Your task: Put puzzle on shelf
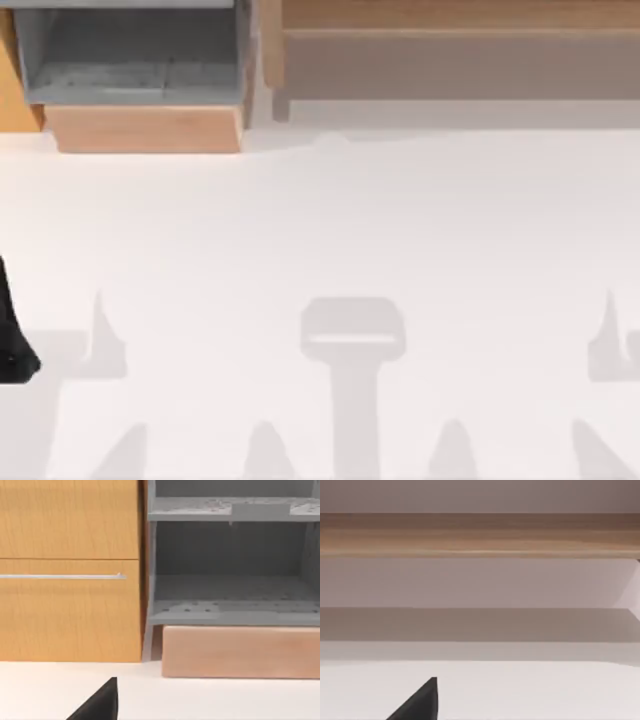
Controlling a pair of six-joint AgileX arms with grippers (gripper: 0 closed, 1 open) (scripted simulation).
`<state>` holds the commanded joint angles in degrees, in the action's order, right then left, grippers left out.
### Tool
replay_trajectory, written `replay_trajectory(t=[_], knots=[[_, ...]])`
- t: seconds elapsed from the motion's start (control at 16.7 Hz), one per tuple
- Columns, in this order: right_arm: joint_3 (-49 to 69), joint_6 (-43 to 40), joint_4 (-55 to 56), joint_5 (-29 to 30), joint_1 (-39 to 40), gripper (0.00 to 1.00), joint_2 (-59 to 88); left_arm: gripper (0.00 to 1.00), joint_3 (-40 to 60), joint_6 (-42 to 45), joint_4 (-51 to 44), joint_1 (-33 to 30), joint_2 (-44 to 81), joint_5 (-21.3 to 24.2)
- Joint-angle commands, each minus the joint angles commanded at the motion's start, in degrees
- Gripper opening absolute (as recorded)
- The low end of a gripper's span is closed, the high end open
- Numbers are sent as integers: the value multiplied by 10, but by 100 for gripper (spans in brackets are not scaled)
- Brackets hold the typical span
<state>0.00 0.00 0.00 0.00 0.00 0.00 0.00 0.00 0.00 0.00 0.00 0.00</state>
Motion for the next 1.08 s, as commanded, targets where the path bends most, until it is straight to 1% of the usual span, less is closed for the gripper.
replay_trajectory(t=[0.24, 0.48, 0.72, 1.08], knots=[[0, 0, 0, 0, 0, 100, 0, 100, 5, 11, 6, 2, 17, 5], [0, 0, 0, 0, 0, 100, 0, 100, 42, 79, 48, 19, 119, 29], [0, 0, 0, 0, 0, 100, 0, 100, 116, 198, 128, 50, 291, 65], [0, 0, 0, 0, 0, 100, 0, 100, 273, 431, 296, 111, 619, 132]])
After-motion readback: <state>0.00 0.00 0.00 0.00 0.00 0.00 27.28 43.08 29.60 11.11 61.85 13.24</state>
